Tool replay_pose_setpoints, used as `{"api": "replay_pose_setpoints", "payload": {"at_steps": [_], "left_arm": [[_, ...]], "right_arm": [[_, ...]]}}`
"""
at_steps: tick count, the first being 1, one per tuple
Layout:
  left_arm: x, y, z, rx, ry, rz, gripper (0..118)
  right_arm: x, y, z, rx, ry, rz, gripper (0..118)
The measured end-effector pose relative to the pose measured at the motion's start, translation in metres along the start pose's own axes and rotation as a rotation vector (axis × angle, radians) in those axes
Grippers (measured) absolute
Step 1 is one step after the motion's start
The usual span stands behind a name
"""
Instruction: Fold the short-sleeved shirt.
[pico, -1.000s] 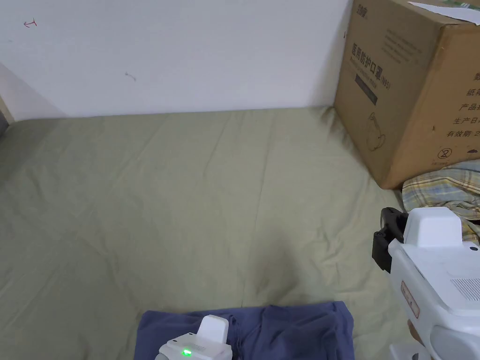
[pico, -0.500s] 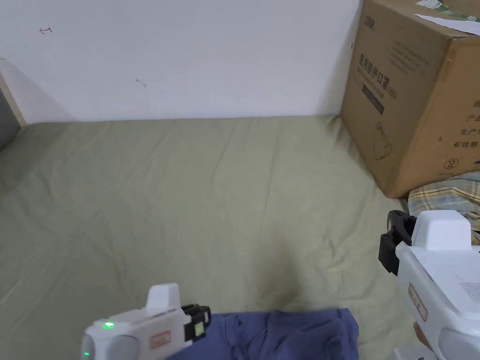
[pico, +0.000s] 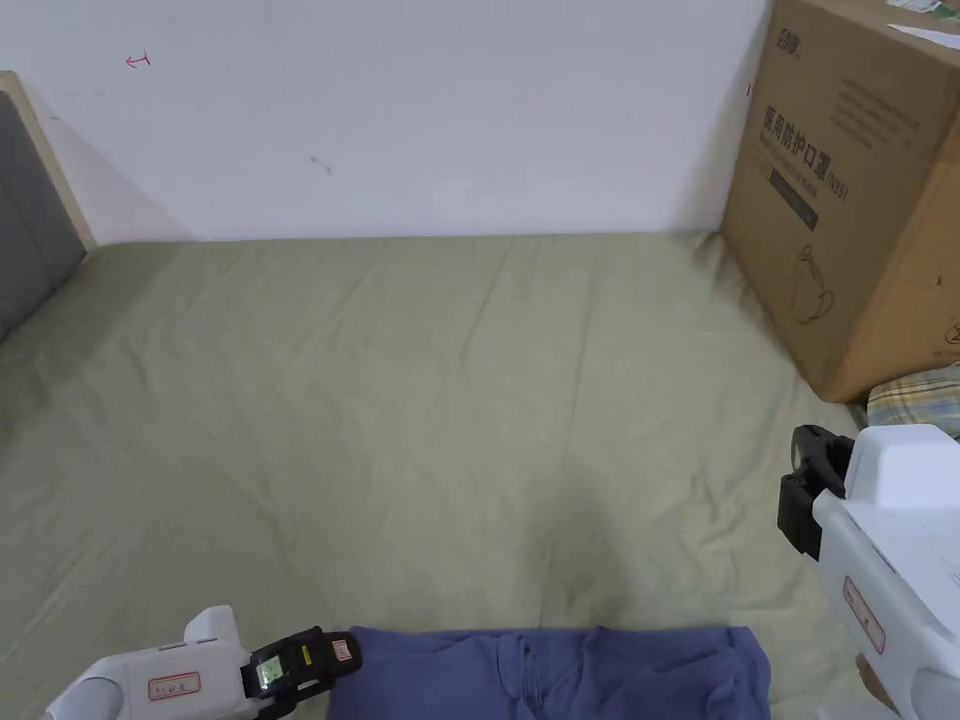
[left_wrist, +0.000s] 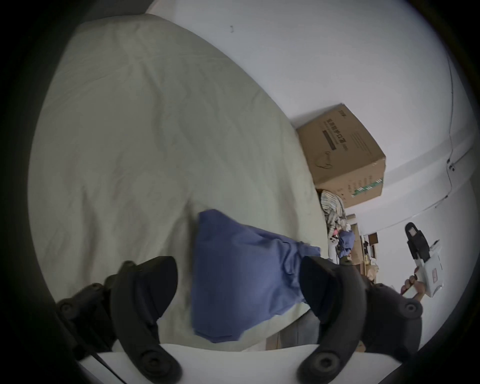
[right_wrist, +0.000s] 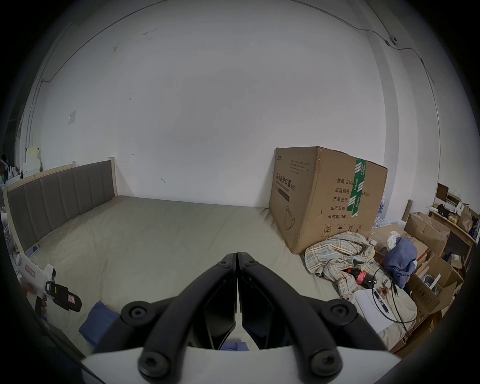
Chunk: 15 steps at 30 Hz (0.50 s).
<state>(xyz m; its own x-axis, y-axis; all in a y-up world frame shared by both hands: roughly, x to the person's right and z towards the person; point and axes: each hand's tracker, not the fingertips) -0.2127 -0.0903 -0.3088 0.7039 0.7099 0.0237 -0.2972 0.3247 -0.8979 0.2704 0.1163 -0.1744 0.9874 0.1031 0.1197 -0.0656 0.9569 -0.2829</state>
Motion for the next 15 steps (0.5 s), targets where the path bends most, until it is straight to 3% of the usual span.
{"api": "replay_pose_setpoints", "payload": {"at_steps": [6, 11, 12, 13, 15], "left_arm": [[-0.026, 0.000, -0.025, -0.076, -0.024, 0.034, 97], [-0.030, -0.003, -0.043, -0.141, -0.038, 0.026, 66], [-0.031, -0.003, -0.044, -0.138, -0.041, 0.022, 56], [-0.032, -0.002, -0.045, -0.138, -0.039, 0.026, 40], [-0.028, -0.006, -0.049, -0.152, -0.032, 0.035, 29]], "right_arm": [[-0.006, -0.002, -0.004, -0.020, 0.001, 0.023, 0], [-0.004, -0.008, -0.006, -0.041, -0.011, 0.023, 0], [-0.003, -0.010, -0.007, -0.045, -0.012, 0.023, 0], [-0.002, -0.010, -0.007, -0.049, -0.015, 0.025, 0], [-0.001, -0.011, -0.008, -0.054, -0.017, 0.026, 0]]}}
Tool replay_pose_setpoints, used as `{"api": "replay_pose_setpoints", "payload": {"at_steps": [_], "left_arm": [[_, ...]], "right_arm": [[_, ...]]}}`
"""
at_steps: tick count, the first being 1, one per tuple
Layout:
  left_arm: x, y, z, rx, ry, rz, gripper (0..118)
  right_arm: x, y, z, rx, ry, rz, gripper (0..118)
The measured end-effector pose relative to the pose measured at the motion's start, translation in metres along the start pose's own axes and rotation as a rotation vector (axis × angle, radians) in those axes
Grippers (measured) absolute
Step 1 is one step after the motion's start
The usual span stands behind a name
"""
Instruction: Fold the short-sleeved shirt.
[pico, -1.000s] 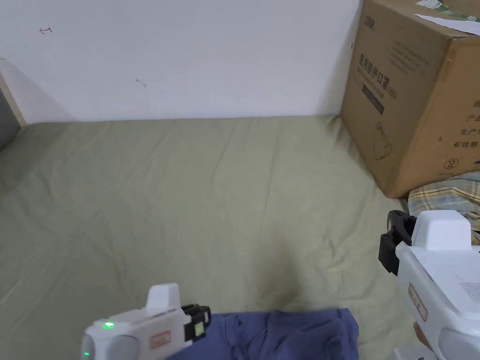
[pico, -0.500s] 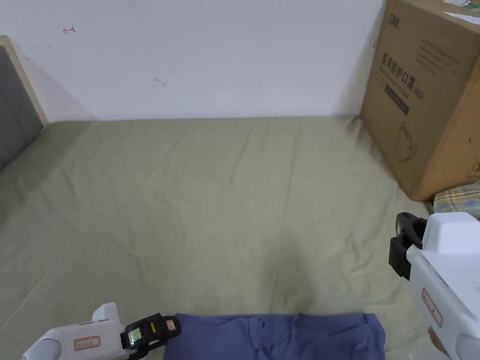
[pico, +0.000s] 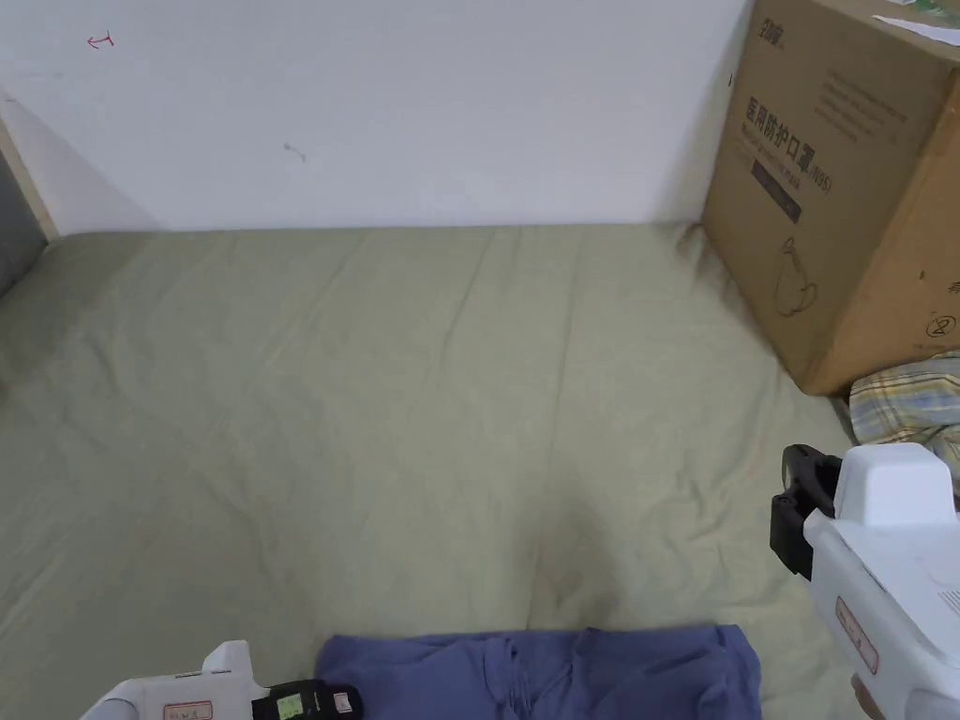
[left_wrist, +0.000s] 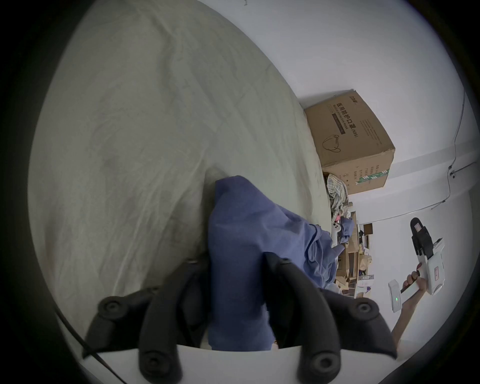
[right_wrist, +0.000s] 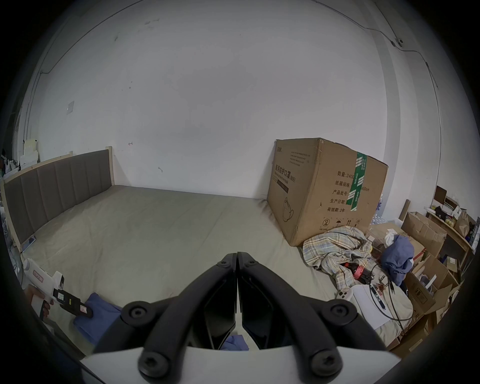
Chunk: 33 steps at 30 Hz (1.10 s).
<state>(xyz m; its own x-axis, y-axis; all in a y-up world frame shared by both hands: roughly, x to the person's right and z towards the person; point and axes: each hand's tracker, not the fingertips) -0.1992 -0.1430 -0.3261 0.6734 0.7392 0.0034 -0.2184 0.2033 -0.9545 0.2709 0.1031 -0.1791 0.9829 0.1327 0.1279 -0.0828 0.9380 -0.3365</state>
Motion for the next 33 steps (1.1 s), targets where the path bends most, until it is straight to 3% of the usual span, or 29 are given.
{"api": "replay_pose_setpoints", "payload": {"at_steps": [2, 5, 8, 17, 23, 29, 33], "left_arm": [[0.005, -0.004, 0.001, 0.007, 0.016, -0.026, 19], [0.020, -0.010, 0.004, 0.027, 0.040, -0.090, 14], [0.033, -0.012, 0.008, 0.041, 0.088, -0.170, 13], [0.065, 0.002, 0.050, 0.063, 0.143, -0.245, 12], [0.050, 0.017, 0.115, 0.096, 0.305, -0.283, 12], [0.040, 0.029, 0.165, 0.135, 0.430, -0.262, 12], [0.092, 0.025, 0.159, 0.156, 0.442, -0.229, 12]], "right_arm": [[0.001, 0.000, 0.000, -0.002, -0.001, -0.003, 0], [0.002, 0.000, -0.001, 0.001, -0.002, -0.005, 0], [0.002, 0.002, -0.001, 0.009, 0.002, -0.008, 0], [0.001, 0.011, 0.001, 0.039, 0.016, -0.010, 0], [-0.002, 0.014, 0.002, 0.056, 0.031, -0.026, 0], [-0.007, 0.015, 0.001, 0.070, 0.051, -0.036, 0], [-0.006, 0.014, -0.001, 0.072, 0.064, -0.052, 0]]}}
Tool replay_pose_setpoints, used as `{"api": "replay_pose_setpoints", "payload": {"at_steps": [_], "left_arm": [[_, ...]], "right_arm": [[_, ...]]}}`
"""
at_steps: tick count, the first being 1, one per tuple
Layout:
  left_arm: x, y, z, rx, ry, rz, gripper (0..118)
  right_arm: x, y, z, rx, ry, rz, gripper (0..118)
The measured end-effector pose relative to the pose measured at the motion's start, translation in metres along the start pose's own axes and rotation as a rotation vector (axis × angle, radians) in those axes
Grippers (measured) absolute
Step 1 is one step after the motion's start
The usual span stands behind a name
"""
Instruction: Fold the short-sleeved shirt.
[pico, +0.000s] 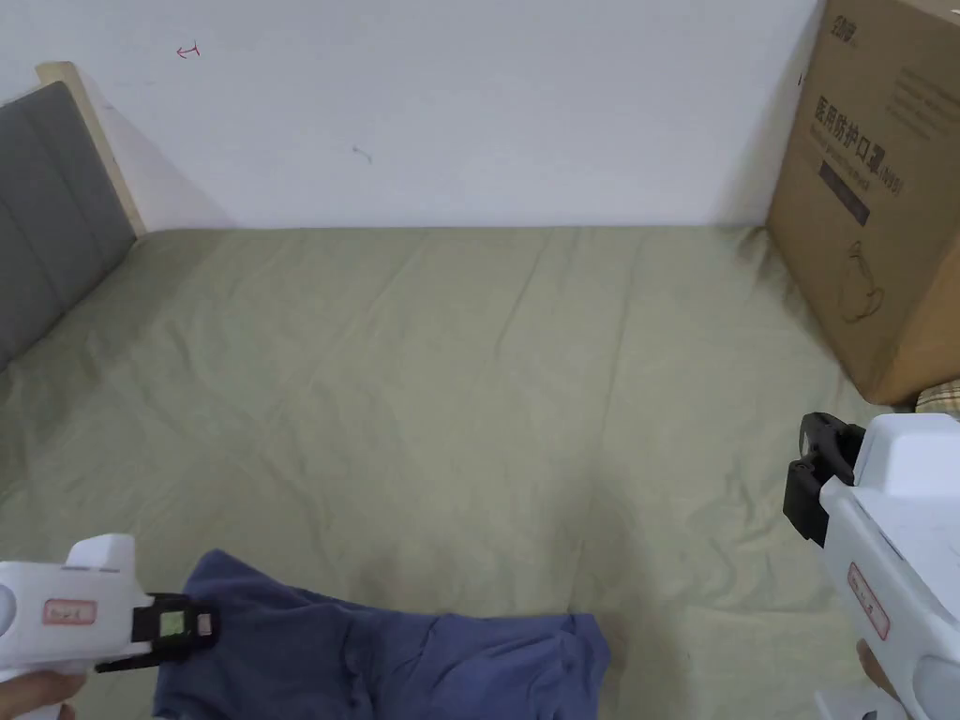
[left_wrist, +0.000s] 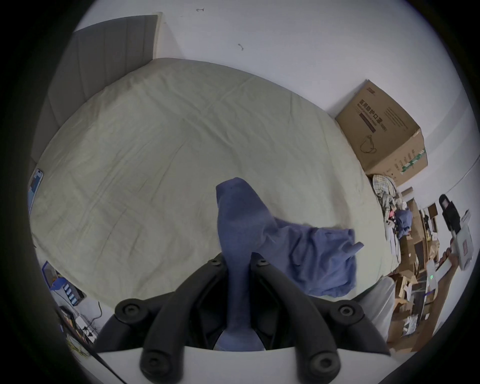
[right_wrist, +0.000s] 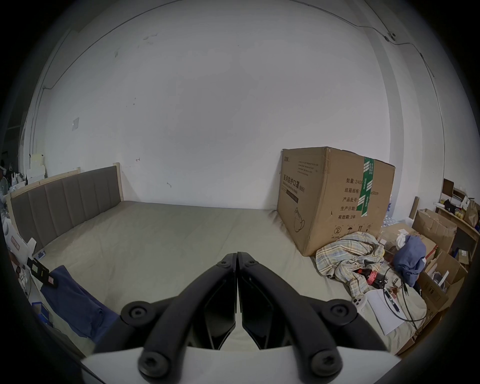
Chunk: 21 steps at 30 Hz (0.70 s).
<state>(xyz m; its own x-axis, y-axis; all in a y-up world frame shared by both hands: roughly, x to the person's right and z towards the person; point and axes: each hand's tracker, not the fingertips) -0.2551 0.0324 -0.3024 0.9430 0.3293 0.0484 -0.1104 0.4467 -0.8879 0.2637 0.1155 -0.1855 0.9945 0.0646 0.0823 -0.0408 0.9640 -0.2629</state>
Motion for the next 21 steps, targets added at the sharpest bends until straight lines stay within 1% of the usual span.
{"api": "replay_pose_setpoints", "payload": {"at_steps": [1, 4, 8, 13, 21], "left_arm": [[0.016, 0.002, 0.002, -0.004, -0.015, 0.003, 12], [0.061, 0.006, -0.002, -0.016, -0.071, -0.096, 12], [0.117, 0.009, -0.021, -0.068, -0.118, -0.185, 12], [0.174, -0.001, -0.065, -0.142, -0.116, -0.260, 12], [0.259, -0.054, -0.139, -0.274, -0.106, -0.391, 12]], "right_arm": [[0.000, 0.000, 0.000, -0.001, 0.001, -0.001, 0], [0.004, -0.001, 0.000, -0.003, 0.005, -0.002, 0], [0.011, -0.001, 0.005, 0.003, -0.003, -0.006, 0], [0.023, -0.003, 0.011, 0.009, -0.034, -0.008, 0], [0.037, -0.007, 0.018, -0.003, -0.059, -0.006, 0]]}}
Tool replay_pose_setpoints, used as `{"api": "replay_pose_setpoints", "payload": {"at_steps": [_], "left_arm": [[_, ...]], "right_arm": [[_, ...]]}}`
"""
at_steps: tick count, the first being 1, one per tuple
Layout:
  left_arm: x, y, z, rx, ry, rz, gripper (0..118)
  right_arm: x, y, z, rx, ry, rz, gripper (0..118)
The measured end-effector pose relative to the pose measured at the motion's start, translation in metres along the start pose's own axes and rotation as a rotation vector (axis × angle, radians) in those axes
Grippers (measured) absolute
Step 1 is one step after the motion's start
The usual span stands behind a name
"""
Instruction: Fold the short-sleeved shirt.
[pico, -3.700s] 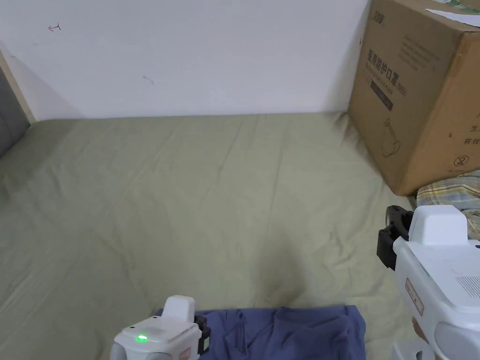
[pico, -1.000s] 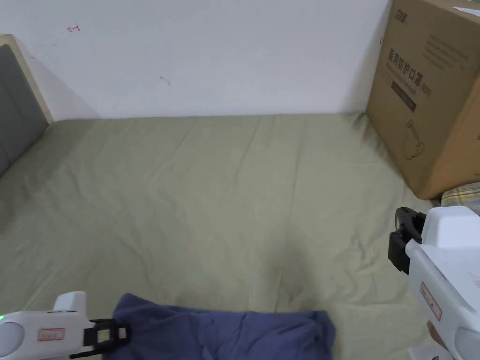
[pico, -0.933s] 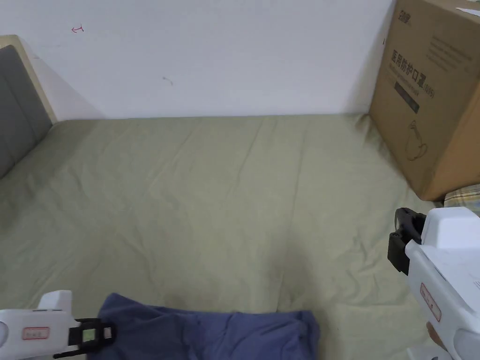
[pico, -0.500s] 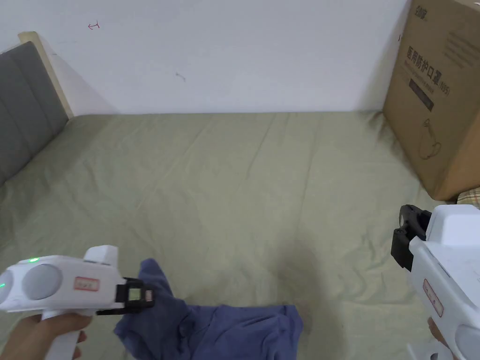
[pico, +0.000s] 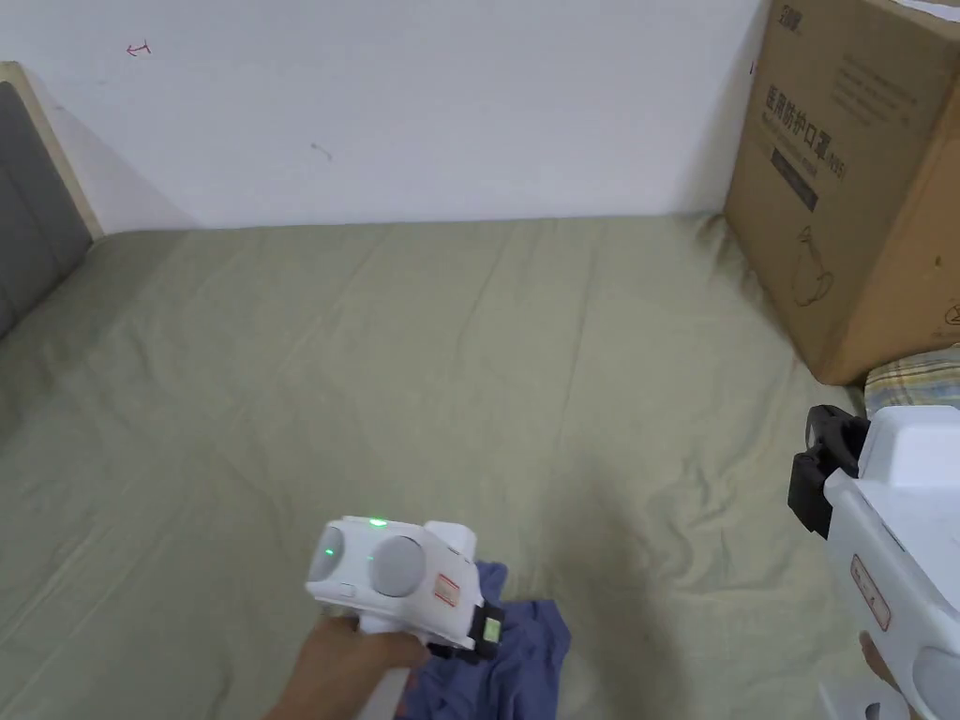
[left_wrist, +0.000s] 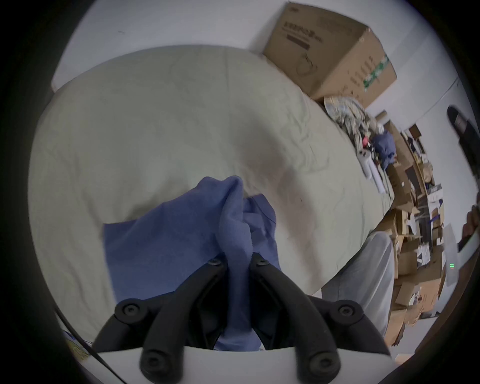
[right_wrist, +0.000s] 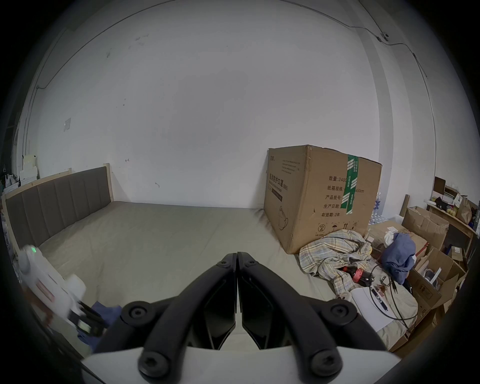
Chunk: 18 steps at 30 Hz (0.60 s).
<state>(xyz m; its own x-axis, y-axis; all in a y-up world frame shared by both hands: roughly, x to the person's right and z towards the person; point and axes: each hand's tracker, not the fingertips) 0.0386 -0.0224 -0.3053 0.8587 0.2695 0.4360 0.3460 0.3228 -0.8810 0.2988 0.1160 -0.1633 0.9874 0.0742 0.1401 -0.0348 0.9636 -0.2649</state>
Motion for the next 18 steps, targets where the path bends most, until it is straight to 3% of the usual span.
{"api": "replay_pose_setpoints", "payload": {"at_steps": [5, 10, 12, 14, 15, 16, 18], "left_arm": [[0.017, -0.008, -0.055, -0.044, 0.063, -0.021, 12], [0.028, -0.013, -0.059, -0.028, 0.122, -0.079, 14], [0.027, -0.014, -0.050, -0.011, 0.110, -0.073, 29], [0.025, -0.013, -0.034, 0.047, 0.046, -0.056, 71], [0.024, -0.013, -0.022, 0.091, -0.004, -0.038, 85], [0.023, -0.013, -0.008, 0.142, -0.039, -0.022, 92], [0.023, -0.018, 0.026, 0.278, -0.046, -0.006, 94]], "right_arm": [[0.003, -0.001, 0.004, -0.002, -0.012, 0.005, 0], [0.006, -0.002, 0.004, -0.009, -0.019, 0.006, 0], [0.007, -0.002, 0.004, -0.009, -0.020, 0.005, 0], [0.007, -0.001, 0.003, -0.008, -0.017, -0.001, 0], [0.006, -0.001, 0.003, -0.006, -0.017, -0.003, 0], [0.005, 0.000, 0.003, -0.005, -0.015, -0.002, 0], [0.004, 0.003, 0.004, -0.002, -0.010, 0.001, 0]]}}
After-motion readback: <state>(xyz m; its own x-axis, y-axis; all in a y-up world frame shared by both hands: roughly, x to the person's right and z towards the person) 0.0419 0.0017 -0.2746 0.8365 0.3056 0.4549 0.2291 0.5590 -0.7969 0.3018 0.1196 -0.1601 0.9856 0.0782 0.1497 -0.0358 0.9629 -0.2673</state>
